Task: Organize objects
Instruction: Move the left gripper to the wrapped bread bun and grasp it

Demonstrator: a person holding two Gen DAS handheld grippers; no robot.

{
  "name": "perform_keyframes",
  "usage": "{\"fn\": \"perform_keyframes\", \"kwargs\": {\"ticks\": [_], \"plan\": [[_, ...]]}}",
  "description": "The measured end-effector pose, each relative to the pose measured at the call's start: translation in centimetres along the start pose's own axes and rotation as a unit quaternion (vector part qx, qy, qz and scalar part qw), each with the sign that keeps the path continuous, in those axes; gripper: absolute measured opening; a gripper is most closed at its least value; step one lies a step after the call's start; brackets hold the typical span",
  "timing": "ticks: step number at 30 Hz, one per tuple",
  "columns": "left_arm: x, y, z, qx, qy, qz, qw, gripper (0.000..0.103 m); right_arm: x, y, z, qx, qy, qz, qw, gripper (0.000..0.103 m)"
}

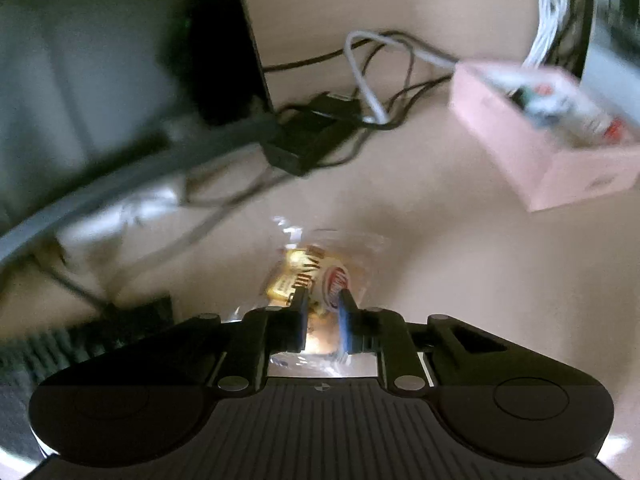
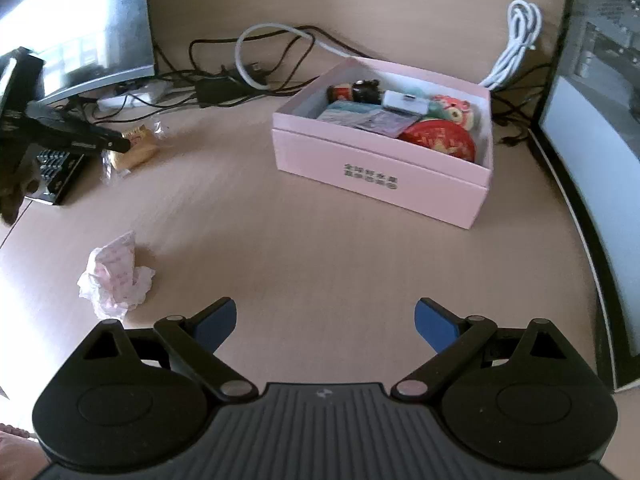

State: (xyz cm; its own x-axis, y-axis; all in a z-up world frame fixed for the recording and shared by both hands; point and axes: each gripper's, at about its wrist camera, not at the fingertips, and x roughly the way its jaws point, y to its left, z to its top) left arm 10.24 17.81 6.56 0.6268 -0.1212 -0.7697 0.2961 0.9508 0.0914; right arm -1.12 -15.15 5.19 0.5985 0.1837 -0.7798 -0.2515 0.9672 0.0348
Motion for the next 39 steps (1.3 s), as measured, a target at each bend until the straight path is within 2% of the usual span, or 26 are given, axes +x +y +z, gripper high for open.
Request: {"fn": "perform_keyframes", "kwargs": {"ticks": [3, 5, 7, 9, 11, 13, 15, 19, 23, 27, 29, 31, 33, 35, 39], "plan": [[-2.1, -0.6, -1.8, -0.061, 0.008, -0.071, 0.9955, 0.018, 0.3, 0.8, 0.3, -0.017, -0.002, 0.009, 1.0, 0.096], [-3.2, -1.3, -3.2, -0.1, 0.018, -0.138, 0.9852, 0.018, 0.5, 1.4, 0.4, -0.027, -0.004, 0.019, 0.999, 0.096], [-4.4, -1.9, -4.6, -0.136, 0.016, -0.16, 0.9776, 0.018, 0.8, 1.9, 0.6, -0.035, -0.001, 0.029, 0.999, 0.096], [-5.7, -2.5, -5.7, -0.16, 0.001, -0.135, 0.9778, 0.019, 1.0, 2.7, 0.6, -0.047, 0.002, 0.037, 0.998, 0.096], [-6.5, -2.8, -6.2, -0.17, -0.005, -0.092, 0.9811, 0.019, 1.3, 3.5, 0.6, -0.059, 0.006, 0.043, 0.997, 0.096], [-6.8, -3.1, -6.4, -0.171, 0.002, -0.037, 0.9846, 0.019, 1.6, 4.2, 0.7, -0.07, 0.01, 0.051, 0.996, 0.096], [-7.0, -3.1, -6.6, -0.185, 0.013, -0.012, 0.9826, 0.02, 1.8, 4.7, 0.7, -0.077, 0.012, 0.056, 0.995, 0.096], [-6.6, -3.2, -6.4, -0.191, 0.012, -0.013, 0.9815, 0.02, 2.3, 5.2, 0.8, -0.087, 0.012, 0.056, 0.995, 0.096], [-6.5, -3.0, -6.5, -0.187, 0.005, -0.026, 0.982, 0.02, 3.2, 4.3, 0.8, -0.094, 0.011, 0.028, 0.995, 0.1], [-8.5, -4.9, -7.2, -0.12, -0.045, -0.065, 0.9896, 0.02, 4.4, 2.3, 0.5, -0.065, 0.017, 0.004, 0.998, 0.1], [-9.1, -5.8, -8.0, -0.112, -0.056, -0.068, 0.9897, 0.021, 5.0, 1.6, 0.3, -0.052, 0.015, -0.009, 0.999, 0.1], [-9.1, -6.0, -9.0, -0.142, -0.05, -0.053, 0.9872, 0.022, 5.3, 1.1, 0.1, -0.041, 0.006, -0.018, 0.999, 0.1], [-9.1, -6.1, -10.1, -0.174, -0.047, -0.022, 0.9833, 0.023, 5.5, 0.8, -0.1, -0.035, 0.0, -0.027, 0.999, 0.103], [-9.0, -6.6, -10.9, -0.176, -0.039, -0.002, 0.9836, 0.023, 5.5, 0.6, -0.4, -0.029, -0.008, -0.026, 0.999, 0.103], [-7.3, -7.5, -11.6, -0.172, 0.013, -0.005, 0.985, 0.023, 5.7, 0.3, -0.6, -0.013, -0.014, -0.016, 1.0, 0.103]]}}
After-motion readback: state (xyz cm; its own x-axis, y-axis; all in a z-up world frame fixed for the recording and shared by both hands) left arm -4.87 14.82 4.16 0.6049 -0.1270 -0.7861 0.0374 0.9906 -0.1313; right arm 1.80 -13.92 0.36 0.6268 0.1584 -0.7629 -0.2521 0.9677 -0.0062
